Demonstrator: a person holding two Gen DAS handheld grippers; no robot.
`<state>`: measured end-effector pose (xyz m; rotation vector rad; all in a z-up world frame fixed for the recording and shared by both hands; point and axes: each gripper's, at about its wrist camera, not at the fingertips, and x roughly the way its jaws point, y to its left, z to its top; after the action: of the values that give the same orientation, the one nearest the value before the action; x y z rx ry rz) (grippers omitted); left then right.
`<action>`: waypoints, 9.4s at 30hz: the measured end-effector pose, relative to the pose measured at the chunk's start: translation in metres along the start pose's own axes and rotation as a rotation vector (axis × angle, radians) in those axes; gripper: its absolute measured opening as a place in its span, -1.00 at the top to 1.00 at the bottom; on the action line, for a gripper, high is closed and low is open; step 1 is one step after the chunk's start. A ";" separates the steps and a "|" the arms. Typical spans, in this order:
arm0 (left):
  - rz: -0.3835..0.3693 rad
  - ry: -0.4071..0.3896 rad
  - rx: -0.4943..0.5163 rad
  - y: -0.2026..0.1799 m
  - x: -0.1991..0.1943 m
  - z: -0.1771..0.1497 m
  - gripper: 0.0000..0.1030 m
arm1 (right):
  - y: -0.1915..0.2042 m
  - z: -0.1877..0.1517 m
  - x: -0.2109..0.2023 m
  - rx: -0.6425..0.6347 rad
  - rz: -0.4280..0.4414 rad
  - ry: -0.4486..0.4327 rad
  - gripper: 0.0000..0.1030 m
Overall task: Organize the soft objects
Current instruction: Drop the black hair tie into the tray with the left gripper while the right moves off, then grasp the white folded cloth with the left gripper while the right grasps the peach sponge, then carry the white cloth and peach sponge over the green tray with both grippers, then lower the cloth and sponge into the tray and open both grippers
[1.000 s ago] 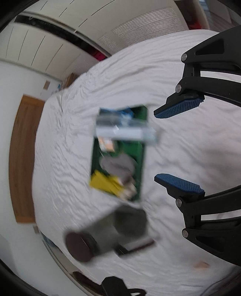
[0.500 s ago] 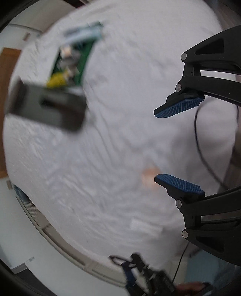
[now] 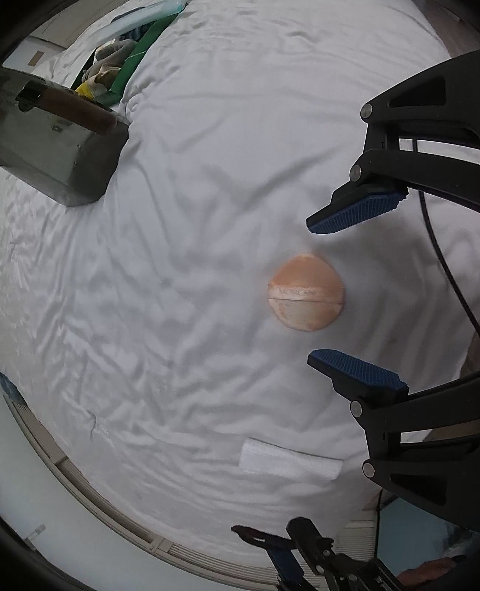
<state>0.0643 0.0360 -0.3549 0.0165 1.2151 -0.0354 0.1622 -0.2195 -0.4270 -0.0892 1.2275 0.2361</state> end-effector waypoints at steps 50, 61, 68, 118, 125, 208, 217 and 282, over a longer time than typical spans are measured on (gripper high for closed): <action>-0.170 -0.131 0.075 -0.432 0.162 0.364 -0.36 | -0.337 -0.094 -0.119 0.453 -0.123 -0.176 -0.28; -0.156 -0.158 0.083 -0.437 0.138 0.365 -0.44 | -0.341 -0.091 -0.123 0.454 -0.124 -0.181 -0.28; -0.247 -0.179 0.146 -0.424 0.069 0.315 -0.44 | -0.328 -0.085 -0.131 0.421 -0.138 -0.186 -0.28; 0.088 0.175 -0.053 0.010 0.099 -0.022 -0.44 | 0.016 -0.001 0.061 -0.044 0.021 0.044 -0.41; 0.095 0.199 -0.058 0.011 0.118 -0.015 -0.44 | 0.015 -0.001 0.072 -0.026 0.018 0.057 -0.41; -0.205 -0.128 0.234 -0.388 0.058 0.285 0.83 | -0.321 0.062 -0.136 0.149 -0.155 -0.266 0.85; -0.088 -0.144 0.082 -0.411 0.130 0.391 0.82 | -0.373 0.140 -0.088 0.135 -0.213 -0.315 0.85; 0.039 -0.121 0.035 -0.428 0.206 0.433 0.39 | -0.438 0.258 0.020 0.147 -0.274 -0.247 -0.06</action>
<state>0.5265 -0.4097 -0.3948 0.0675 1.0924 -0.0236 0.5056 -0.5928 -0.3845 -0.0964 0.9705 -0.0811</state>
